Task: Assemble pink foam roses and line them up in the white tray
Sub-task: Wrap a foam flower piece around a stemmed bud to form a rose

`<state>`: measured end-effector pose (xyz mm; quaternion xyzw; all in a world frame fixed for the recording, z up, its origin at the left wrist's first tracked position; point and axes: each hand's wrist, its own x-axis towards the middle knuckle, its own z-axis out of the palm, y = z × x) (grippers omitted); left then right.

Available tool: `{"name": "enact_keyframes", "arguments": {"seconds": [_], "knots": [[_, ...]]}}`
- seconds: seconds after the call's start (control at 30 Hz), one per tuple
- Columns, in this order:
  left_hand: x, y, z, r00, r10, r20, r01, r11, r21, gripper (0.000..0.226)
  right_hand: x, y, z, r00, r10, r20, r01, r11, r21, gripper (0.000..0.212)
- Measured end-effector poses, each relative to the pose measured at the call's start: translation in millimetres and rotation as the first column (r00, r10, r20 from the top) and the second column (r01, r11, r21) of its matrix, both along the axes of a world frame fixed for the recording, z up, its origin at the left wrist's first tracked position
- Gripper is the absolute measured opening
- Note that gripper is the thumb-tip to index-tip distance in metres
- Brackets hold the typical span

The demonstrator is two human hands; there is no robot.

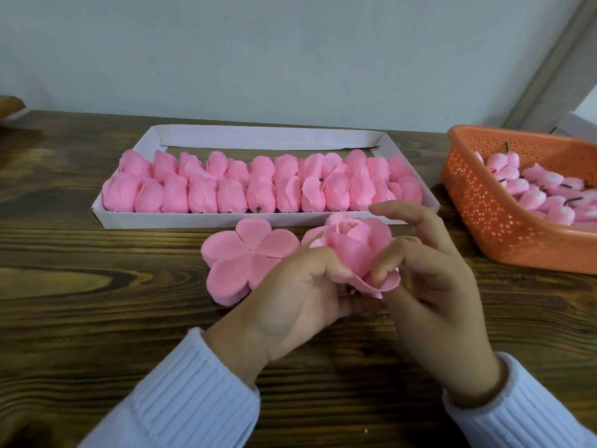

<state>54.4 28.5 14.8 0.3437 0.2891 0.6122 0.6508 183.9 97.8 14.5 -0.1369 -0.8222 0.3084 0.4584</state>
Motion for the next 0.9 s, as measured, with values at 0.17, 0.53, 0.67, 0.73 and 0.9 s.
{"name": "enact_keyframes", "arguments": {"seconds": [0.17,0.53,0.67,0.73,0.9], "knots": [[-0.2,0.1,0.4,1.0,-0.002,0.003,0.003,1.0,-0.011,0.036,-0.1,0.5,-0.9,1.0,-0.001,-0.012,0.0,0.998,-0.061,0.039],[2.0,-0.9,-1.8,0.956,0.021,-0.293,0.01,0.995,0.103,0.091,1.5,-1.3,1.8,0.999,0.012,-0.037,-0.019,0.978,-0.206,0.01],[3.3,-1.9,-3.7,0.916,0.037,-0.399,0.013,0.992,0.122,0.064,1.3,0.4,0.3,0.999,0.009,-0.051,-0.021,0.971,-0.239,0.016],[3.7,-2.0,-5.8,0.895,0.078,-0.44,-0.024,0.992,0.127,0.059,0.9,1.0,-0.4,0.997,0.013,-0.073,-0.03,0.969,-0.244,0.012],[3.5,-1.4,-4.9,0.851,0.2,-0.485,-0.151,0.979,0.139,0.046,1.1,1.4,2.2,0.989,0.072,-0.126,-0.105,0.955,-0.276,0.023]]}}
